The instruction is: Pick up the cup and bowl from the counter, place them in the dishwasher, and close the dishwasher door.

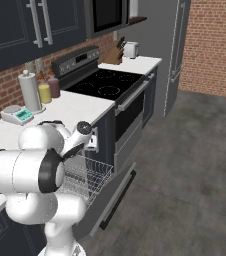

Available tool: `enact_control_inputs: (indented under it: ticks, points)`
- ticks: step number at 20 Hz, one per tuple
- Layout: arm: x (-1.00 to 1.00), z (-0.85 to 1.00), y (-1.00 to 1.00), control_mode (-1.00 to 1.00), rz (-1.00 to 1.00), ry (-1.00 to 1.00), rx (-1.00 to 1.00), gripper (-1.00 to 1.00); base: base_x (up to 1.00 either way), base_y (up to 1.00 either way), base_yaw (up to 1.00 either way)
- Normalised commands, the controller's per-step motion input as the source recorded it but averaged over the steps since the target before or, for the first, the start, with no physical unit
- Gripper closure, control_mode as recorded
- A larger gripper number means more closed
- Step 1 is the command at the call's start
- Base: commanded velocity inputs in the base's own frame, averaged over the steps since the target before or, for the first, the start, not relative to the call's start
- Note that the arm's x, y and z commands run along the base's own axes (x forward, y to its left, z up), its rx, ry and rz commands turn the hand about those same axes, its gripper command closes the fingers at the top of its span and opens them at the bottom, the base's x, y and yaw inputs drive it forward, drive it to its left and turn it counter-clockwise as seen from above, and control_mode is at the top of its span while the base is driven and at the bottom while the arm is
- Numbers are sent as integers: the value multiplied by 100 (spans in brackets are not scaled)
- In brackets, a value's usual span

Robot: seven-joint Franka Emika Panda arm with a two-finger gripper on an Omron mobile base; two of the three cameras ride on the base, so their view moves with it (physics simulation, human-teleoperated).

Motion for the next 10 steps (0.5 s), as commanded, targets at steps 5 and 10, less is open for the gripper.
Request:
enact_control_inputs:
  ticks: [5, 10]
  points:
    - [0, 0, -96, -100, 51, -3, 7, 100, 0, 0, 0]
    - [3, -10, -33, -100, 42, 0, 0, 100, 0, 0, 0]
